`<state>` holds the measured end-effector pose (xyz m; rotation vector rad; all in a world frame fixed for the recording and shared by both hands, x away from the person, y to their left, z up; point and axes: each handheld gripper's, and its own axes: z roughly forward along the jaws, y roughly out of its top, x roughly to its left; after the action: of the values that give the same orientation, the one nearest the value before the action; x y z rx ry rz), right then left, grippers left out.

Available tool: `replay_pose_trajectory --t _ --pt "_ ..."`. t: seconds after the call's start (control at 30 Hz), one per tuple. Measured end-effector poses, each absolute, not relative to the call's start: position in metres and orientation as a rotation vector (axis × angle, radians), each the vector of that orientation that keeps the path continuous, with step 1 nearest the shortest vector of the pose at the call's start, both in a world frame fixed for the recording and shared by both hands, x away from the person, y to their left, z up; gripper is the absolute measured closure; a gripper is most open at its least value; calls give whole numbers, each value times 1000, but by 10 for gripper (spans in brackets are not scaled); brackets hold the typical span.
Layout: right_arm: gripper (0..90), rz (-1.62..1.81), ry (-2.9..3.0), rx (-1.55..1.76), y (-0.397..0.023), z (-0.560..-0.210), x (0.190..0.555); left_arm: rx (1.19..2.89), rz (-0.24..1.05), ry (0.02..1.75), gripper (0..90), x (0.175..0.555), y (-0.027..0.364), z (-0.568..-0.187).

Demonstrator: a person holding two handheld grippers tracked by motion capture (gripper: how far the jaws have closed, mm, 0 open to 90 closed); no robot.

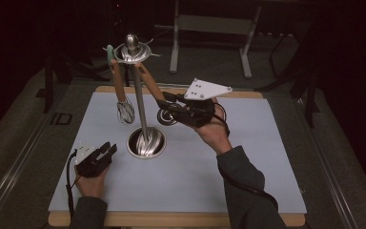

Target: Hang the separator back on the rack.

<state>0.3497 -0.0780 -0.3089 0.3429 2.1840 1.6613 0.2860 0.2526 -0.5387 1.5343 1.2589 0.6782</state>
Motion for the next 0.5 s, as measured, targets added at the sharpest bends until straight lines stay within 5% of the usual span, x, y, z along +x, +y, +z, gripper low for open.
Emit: replay_pose_trajectory --t 0.5 --pt "701 1661 2207 336 -74 -311 350 1532 677 1259 670 286 253 -539"
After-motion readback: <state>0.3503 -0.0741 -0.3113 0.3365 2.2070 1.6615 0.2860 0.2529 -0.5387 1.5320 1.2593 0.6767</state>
